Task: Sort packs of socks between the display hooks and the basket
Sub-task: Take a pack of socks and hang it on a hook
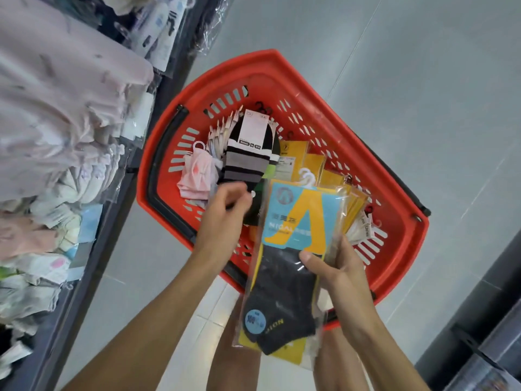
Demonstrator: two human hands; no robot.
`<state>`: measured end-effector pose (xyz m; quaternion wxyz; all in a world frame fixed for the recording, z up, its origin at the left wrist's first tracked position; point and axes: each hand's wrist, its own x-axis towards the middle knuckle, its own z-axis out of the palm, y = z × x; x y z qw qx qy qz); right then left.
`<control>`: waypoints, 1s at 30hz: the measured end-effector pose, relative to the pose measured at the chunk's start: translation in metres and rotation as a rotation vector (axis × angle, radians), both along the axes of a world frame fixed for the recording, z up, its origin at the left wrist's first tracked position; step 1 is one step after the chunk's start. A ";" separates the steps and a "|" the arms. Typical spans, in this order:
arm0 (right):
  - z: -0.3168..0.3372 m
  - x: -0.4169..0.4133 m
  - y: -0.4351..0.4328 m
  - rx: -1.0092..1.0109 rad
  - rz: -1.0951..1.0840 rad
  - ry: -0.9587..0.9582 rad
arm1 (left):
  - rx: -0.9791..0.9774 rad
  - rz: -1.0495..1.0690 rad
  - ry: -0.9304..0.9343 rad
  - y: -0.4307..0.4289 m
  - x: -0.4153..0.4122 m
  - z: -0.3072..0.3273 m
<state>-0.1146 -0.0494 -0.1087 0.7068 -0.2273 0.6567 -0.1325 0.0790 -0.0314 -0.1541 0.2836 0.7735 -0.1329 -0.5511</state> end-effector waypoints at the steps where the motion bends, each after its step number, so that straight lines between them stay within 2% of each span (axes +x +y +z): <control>1: 0.000 -0.003 0.001 -0.008 -0.016 0.009 | -0.005 -0.024 -0.177 -0.015 0.008 -0.008; 3: -0.001 -0.008 0.003 -0.020 -0.033 0.013 | 0.068 -0.116 -0.319 -0.042 0.020 -0.028; 7: -0.009 -0.015 0.007 -0.030 -0.026 0.028 | 0.314 -0.359 -0.275 -0.081 0.022 -0.066; 9: -0.013 -0.015 0.010 -0.032 -0.032 0.027 | 0.341 -0.305 -0.219 -0.088 0.021 -0.073; 12: -0.019 -0.014 0.015 -0.033 -0.074 0.036 | 0.338 -0.155 -0.034 -0.084 0.019 -0.075; 14: -0.021 -0.012 0.016 -0.049 -0.096 0.040 | 0.361 -0.257 0.024 -0.074 0.011 -0.070; 16: -0.020 -0.011 0.014 -0.068 -0.132 0.028 | 0.318 -0.396 -0.041 -0.063 -0.003 -0.062; 19: -0.014 -0.010 0.007 -0.096 -0.196 -0.022 | 0.168 -0.570 -0.268 -0.043 -0.020 -0.047; 21: -0.008 -0.009 0.001 -0.113 -0.216 -0.067 | 0.079 -0.597 -0.286 -0.030 -0.026 -0.033; 23: 0.001 -0.008 -0.007 -0.126 -0.218 -0.111 | 0.014 -0.539 -0.243 -0.019 -0.028 -0.019; 25: 0.014 -0.005 -0.016 -0.135 -0.204 -0.160 | -0.043 -0.388 -0.164 -0.014 -0.025 0.000; 30: 0.067 0.015 -0.040 -0.183 -0.068 -0.272 | -0.204 0.003 0.140 -0.013 -0.003 0.076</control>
